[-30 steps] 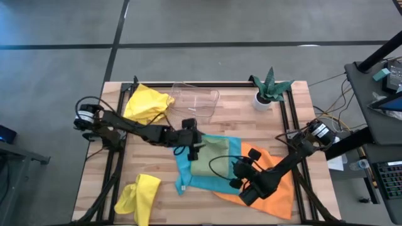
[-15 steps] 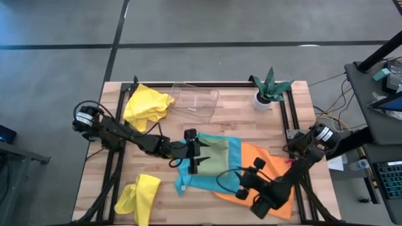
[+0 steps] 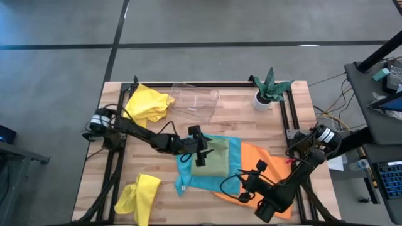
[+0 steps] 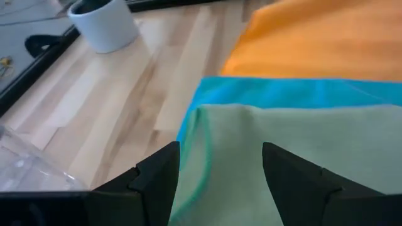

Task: Fold microfiber towels
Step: Fold the green towel

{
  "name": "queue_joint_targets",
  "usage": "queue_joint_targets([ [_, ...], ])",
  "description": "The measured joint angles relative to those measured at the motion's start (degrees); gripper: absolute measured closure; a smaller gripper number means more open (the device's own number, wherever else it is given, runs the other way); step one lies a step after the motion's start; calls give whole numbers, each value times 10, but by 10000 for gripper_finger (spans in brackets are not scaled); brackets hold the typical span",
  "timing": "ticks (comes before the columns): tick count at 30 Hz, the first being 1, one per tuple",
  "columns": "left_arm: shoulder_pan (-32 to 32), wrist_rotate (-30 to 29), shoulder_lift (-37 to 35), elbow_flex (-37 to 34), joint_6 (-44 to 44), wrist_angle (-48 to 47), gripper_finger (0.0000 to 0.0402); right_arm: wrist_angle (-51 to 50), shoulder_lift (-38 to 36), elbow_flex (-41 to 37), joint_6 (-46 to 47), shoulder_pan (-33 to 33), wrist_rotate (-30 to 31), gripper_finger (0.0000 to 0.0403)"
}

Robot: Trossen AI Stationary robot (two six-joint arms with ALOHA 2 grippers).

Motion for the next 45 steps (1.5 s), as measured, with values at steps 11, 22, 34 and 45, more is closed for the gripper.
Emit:
queue_joint_targets([
  [11, 45, 1, 96, 12, -1, 40, 191, 2, 0, 0, 1, 0, 0, 321],
  [22, 40, -4, 48, 17, 0, 31, 191, 2, 0, -2, 0, 0, 0, 323],
  [34, -37, -3, -39, 14, 62, 23, 191, 2, 0, -2, -1, 0, -1, 323],
  [45, -68, -3, -58, 14, 66, 22, 191, 8, 0, -2, -17, 0, -1, 323],
])
